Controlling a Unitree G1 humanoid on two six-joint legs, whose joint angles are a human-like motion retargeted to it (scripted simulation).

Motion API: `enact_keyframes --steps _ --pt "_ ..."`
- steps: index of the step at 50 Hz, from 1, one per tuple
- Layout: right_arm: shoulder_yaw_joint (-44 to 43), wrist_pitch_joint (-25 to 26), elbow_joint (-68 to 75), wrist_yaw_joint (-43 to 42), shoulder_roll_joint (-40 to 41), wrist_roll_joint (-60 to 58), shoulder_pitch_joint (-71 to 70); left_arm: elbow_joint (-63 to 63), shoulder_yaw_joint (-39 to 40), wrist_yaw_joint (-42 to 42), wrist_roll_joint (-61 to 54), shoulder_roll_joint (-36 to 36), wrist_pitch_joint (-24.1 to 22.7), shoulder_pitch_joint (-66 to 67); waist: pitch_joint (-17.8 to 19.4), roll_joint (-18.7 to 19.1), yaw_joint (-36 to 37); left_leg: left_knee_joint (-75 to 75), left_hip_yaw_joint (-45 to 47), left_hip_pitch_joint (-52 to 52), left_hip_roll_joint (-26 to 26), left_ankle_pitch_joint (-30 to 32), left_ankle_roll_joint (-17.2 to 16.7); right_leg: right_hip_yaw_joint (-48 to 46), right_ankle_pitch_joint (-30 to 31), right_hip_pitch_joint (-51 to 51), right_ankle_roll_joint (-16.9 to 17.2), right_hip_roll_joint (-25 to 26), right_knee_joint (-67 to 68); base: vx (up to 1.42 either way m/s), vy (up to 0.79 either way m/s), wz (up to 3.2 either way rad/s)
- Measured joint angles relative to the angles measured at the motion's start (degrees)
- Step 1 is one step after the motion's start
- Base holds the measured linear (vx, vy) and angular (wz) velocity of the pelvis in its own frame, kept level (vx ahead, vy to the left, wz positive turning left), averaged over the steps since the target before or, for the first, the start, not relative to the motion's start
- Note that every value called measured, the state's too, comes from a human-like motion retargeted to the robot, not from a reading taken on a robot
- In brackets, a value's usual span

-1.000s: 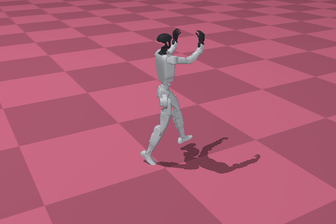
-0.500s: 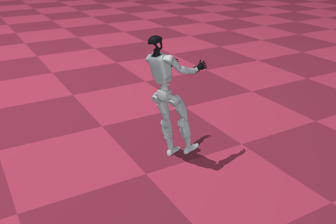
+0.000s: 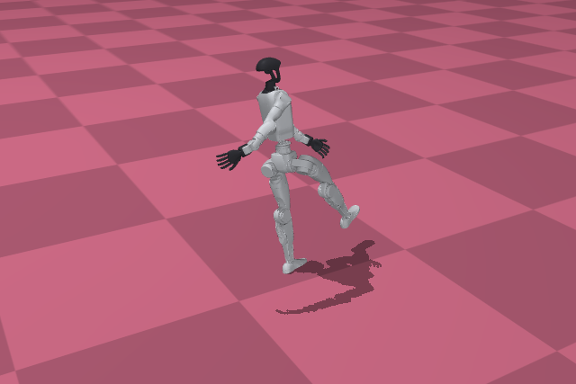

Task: Kungfu

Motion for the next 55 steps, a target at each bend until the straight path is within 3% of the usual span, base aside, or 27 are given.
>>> enact_keyframes --steps 4,7,11,14,21,27,33,37,40,41,42,43,45,47,50,55 --pt "0.0 -3.6 0.0 1.9 1.4 7.5 -5.2 2.1 0.9 0.3 -3.0 -0.9 -1.4 2.3 -3.5 -1.0 0.3 0.1 1.1 -1.4 -1.4 -0.8 0.1 0.2 0.0 1.6 2.1 0.8 0.4 0.17 -0.12 -0.75" --pt "1.7 -10.1 0.0 1.1 1.9 7.2 -10.8 2.7 0.5 -2.0 -4.0 -1.4 -0.4 3.7 -5.3 -0.6 -1.0 -0.1 2.1 -2.2 -1.8 -1.6 -0.3 0.0 -0.1 2.2 3.2 0.9 0.9 0.16 -0.04 -0.48" --pt "5.3 -21.4 0.0 -3.4 2.2 5.9 -19.1 0.9 0.3 -4.0 -3.0 -2.1 -0.8 4.0 -4.8 0.4 -2.9 -0.8 3.3 -1.4 -1.4 -3.3 -1.8 -0.6 -0.2 3.3 4.1 0.9 1.5 0.18 0.04 -0.22" --pt "8.0 -25.7 -4.9 -5.4 3.3 7.2 -22.4 -1.6 1.2 -6.9 -2.8 -2.4 -1.7 3.1 -3.8 1.4 -4.2 -1.1 3.7 -0.5 -0.7 -4.9 -3.4 -1.2 -0.3 3.3 4.5 0.6 1.7 0.19 0.04 0.08" --pt "10.3 -32.4 -26.3 -11.9 7.0 10.7 -19.8 -13.5 5.6 -8.4 -1.6 -2.5 -6.6 0.6 -3.8 1.9 -2.9 -0.1 2.0 1.3 -0.4 -8.0 -5.4 -1.3 -0.2 1.1 3.9 -0.5 1.6 0.37 -0.12 0.26" --pt "12.8 -41.1 -52.1 -14.8 6.6 18.1 -12.2 -33.5 5.1 -8.3 -5.4 3.9 -13.4 -5.3 -6.1 3.0 0.1 0.9 -1.3 2.2 -0.7 -10.3 -3.8 1.1 0.0 -3.0 1.6 -2.1 2.3 0.50 -0.20 0.70" --pt "18.2 -52.2 -81.0 -15.4 3.3 33.4 -9.9 -54.9 3.7 0.3 -14.2 14.4 -14.1 -14.3 -8.9 5.1 2.8 1.3 -4.4 3.1 0.0 -11.8 -3.2 4.6 -0.4 -7.2 -1.5 -4.2 2.9 0.60 -0.26 0.95" --pt "22.2 -53.3 -91.5 -23.3 2.1 37.7 -21.6 -62.7 5.8 8.0 -11.4 20.3 -16.0 -22.5 -9.1 6.3 4.1 2.5 -6.4 4.6 1.0 -12.2 -1.2 5.9 -5.6 -6.4 -2.9 -6.9 3.2 0.68 -0.38 1.23" --pt "21.8 -52.3 -88.0 -29.9 1.1 33.6 -39.4 -56.8 12.4 14.7 1.4 21.6 -22.4 -34.1 -7.2 5.9 4.0 4.0 -9.1 7.6 1.0 -13.9 1.2 8.1 -10.2 -2.3 -1.4 -9.1 5.4 0.57 -0.45 1.53" --pt "20.5 -52.4 -84.6 -29.7 0.2 32.9 -45.7 -50.7 13.8 19.3 7.7 22.2 -25.4 -39.6 -6.9 5.6 3.2 4.9 -9.9 8.6 1.1 -14.6 2.0 3.9 -5.6 -0.6 -1.3 -10.9 5.8 0.62 -0.54 1.64" --pt "19.2 -52.9 -80.3 -28.9 -0.5 32.0 -52.0 -44.6 14.8 24.3 14.1 22.9 -27.6 -44.3 -8.1 5.4 3.3 5.8 -10.2 8.4 0.6 -14.8 2.7 3.3 -2.8 -1.7 -1.7 -11.4 8.0 0.66 -0.56 1.05" --pt "17.8 -54.2 -74.2 -27.1 -0.7 30.7 -58.3 -38.6 15.3 30.1 20.7 23.8 -28.6 -47.5 -12.4 5.4 4.9 6.5 -9.4 5.9 -0.8 -14.2 3.3 10.2 -3.6 -8.4 -3.3 -9.1 13.7 0.75 -0.62 0.47" --pt "15.1 -58.6 -55.8 -22.3 -5.3 30.2 -73.5 -26.6 11.6 41.1 28.5 22.9 -25.0 -54.8 -12.2 7.7 6.9 12.3 -13.6 4.6 0.1 -13.2 2.0 9.7 -6.0 -13.1 -2.5 -7.5 21.7 0.71 -0.59 0.30" --pt "8.6 -60.3 -36.3 -17.8 -7.6 24.5 -86.2 -19.7 14.8 34.0 23.2 22.9 -19.7 -59.9 -10.4 8.6 8.7 11.9 -10.6 6.2 0.1 -9.1 1.2 9.8 -11.4 -13.0 -3.0 -7.1 26.3 0.32 -0.32 0.49" --pt "5.8 -45.8 -13.5 -19.3 -9.3 24.1 -96.8 -21.4 14.1 21.5 11.3 24.6 -16.6 -59.9 -12.7 9.9 6.1 10.6 -5.3 4.0 2.3 -5.3 -3.0 4.3 -17.6 -15.5 -2.7 -12.7 32.2 0.28 -0.42 1.56" --pt "8.8 -44.8 -5.4 -10.6 -17.9 44.5 -99.8 -25.0 12.4 42.8 16.8 21.0 -17.6 -61.2 -10.6 9.3 4.1 8.3 11.0 1.5 7.8 0.5 -6.4 1.5 -22.0 -12.5 4.0 -18.4 33.6 -0.02 -0.43 2.07"
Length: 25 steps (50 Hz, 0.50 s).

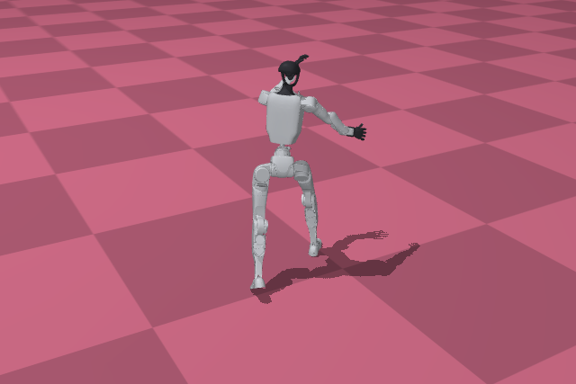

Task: Kungfu

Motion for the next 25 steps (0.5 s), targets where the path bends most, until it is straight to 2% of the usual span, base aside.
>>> enact_keyframes --steps 2,3,5,7,10,13,16,19,22,25 --pt "-0.8 1.7 -1.5 -0.3 -0.9 -0.1 0.6 0.2 -1.0 0.4 -1.2 -0.6 -1.3 0.7 1.8 1.7 -1.5 -1.8 10.8 0.0 4.5 1.7 -1.4 -0.9 0.9 2.0 5.3 -0.3 -0.1 -0.01 -0.50 1.59" --pt "-1.4 1.8 -2.2 0.2 -0.8 -1.2 0.9 0.6 -1.1 -1.1 -1.4 -0.7 -0.9 1.2 2.6 2.9 -1.5 -1.9 16.7 -0.9 8.5 2.1 -2.7 -2.3 1.5 2.5 5.6 2.3 -0.9 -0.08 -0.54 1.00" --pt "-2.2 1.5 -3.0 0.9 -1.3 -3.4 1.4 1.8 -1.2 -5.2 -1.8 -1.5 0.2 2.0 3.9 4.4 -2.6 -3.0 26.5 -0.9 12.0 1.4 -1.2 -3.1 0.6 3.7 5.7 2.7 -1.7 -0.04 -0.25 1.29" --pt "-1.9 1.3 -2.8 1.6 -2.7 -3.8 1.6 3.2 -1.4 -7.4 -1.6 -2.8 1.2 2.7 4.9 3.3 -4.9 -6.6 31.1 1.9 7.9 -0.1 0.5 -2.4 -2.3 4.6 4.7 -4.0 0.5 0.03 0.11 1.62" --pt "-2.0 1.5 -2.6 2.8 -3.7 -2.4 1.5 4.4 -1.8 -7.8 0.3 -3.8 0.4 4.2 6.3 3.3 -4.2 -10.2 35.8 2.9 8.2 -1.6 -2.5 -2.9 -3.0 2.8 -0.2 -3.8 2.9 -0.07 -0.11 0.54" --pt "-2.9 1.6 -4.2 4.6 -3.5 0.6 2.2 6.2 -1.0 -5.4 3.2 -5.3 -0.1 6.3 8.3 4.5 -4.7 -10.8 30.4 1.0 9.5 -2.8 -6.3 -5.0 -3.4 2.6 -1.3 -3.9 3.9 -0.11 -0.05 0.60" --pt "-3.7 1.1 -7.2 6.8 -3.1 5.8 3.8 7.7 -0.6 -6.6 3.6 -6.3 -1.5 8.8 9.0 4.4 -5.8 -12.2 28.4 -1.6 7.2 -3.0 -6.7 -4.9 -2.3 0.4 -2.0 -6.9 4.4 -0.12 0.10 1.03" --pt "-3.4 1.9 -12.1 9.0 -1.7 12.7 7.1 7.9 -0.3 -11.1 2.1 -6.6 -0.6 13.6 9.8 4.0 -5.9 -12.4 26.6 -3.4 6.5 -2.3 -6.7 -4.5 -1.6 -0.4 -4.0 -7.7 4.6 -0.04 0.05 0.64" --pt "-3.4 4.3 -20.8 12.2 2.4 19.5 12.8 5.2 1.5 -22.4 -3.1 -6.5 2.9 22.8 10.3 3.8 -6.0 -11.9 24.8 -4.8 7.0 -1.0 -6.7 -3.8 -1.4 -0.1 -5.8 -7.2 4.6 0.06 0.00 0.55" --pt "-3.2 7.7 -33.4 18.0 8.6 26.6 22.2 -0.2 3.4 -41.4 -14.0 -6.9 9.4 36.4 9.6 3.5 -5.1 -11.9 23.2 -5.8 6.9 0.3 -6.7 -3.3 -1.4 0.3 -5.8 -7.4 4.8 0.14 -0.02 0.63"
